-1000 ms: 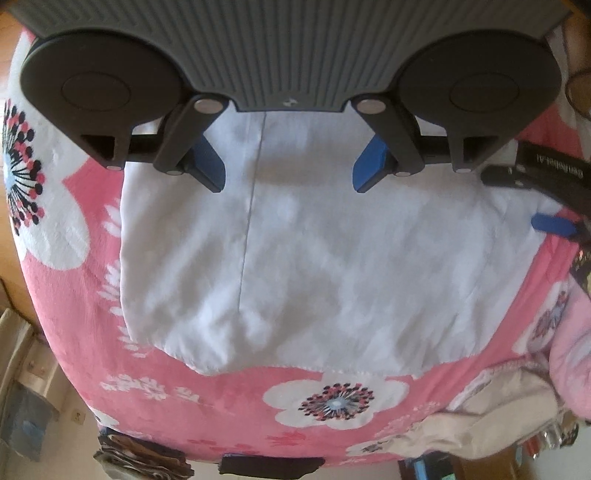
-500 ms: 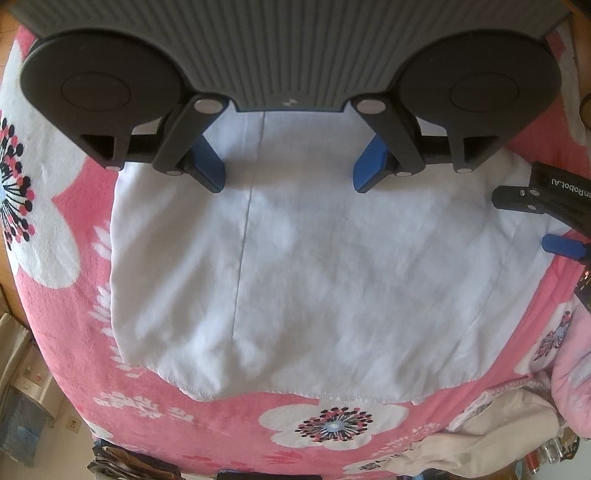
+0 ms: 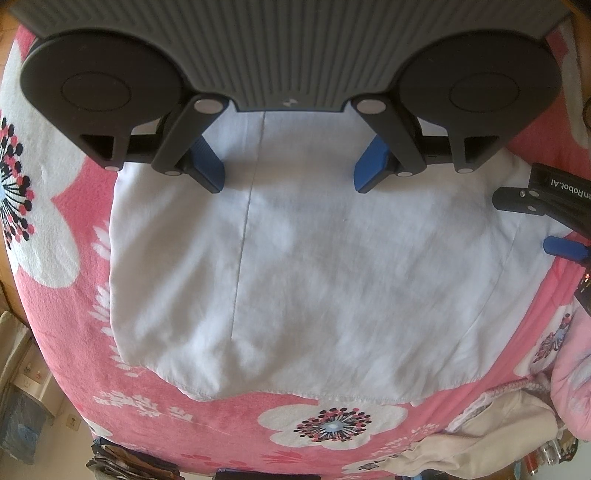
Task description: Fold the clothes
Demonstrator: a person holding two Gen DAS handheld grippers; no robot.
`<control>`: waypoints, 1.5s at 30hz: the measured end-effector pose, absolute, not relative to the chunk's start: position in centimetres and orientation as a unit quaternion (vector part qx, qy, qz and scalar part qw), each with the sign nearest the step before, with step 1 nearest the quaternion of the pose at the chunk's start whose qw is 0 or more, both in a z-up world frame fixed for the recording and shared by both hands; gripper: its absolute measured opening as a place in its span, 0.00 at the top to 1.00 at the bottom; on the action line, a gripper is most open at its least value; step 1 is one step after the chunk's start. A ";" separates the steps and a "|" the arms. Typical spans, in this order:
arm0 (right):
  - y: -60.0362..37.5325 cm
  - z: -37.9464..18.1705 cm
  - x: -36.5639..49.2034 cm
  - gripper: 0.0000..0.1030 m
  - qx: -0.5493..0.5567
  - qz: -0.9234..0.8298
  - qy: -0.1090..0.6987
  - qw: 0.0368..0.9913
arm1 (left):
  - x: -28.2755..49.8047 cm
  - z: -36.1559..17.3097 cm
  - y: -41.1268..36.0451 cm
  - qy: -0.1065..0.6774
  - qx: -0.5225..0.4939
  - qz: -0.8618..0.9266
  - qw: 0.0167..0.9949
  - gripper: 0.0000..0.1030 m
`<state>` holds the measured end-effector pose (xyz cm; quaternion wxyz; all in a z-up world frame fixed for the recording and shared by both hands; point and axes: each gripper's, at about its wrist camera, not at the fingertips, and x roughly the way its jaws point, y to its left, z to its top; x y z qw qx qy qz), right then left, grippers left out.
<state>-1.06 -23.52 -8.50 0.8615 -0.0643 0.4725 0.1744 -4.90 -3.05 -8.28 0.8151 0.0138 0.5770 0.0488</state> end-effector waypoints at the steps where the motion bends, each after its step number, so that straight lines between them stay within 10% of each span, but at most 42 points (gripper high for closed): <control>1: -23.5 -8.5 -1.1 0.24 -0.064 0.175 0.472 0.862 | -4.8 -8.3 -3.0 0.577 0.014 0.048 0.815 0.00; 45: -23.3 -8.8 -1.3 0.22 -0.071 0.174 0.471 0.862 | -5.4 -8.6 -2.2 0.575 0.002 0.044 0.817 0.00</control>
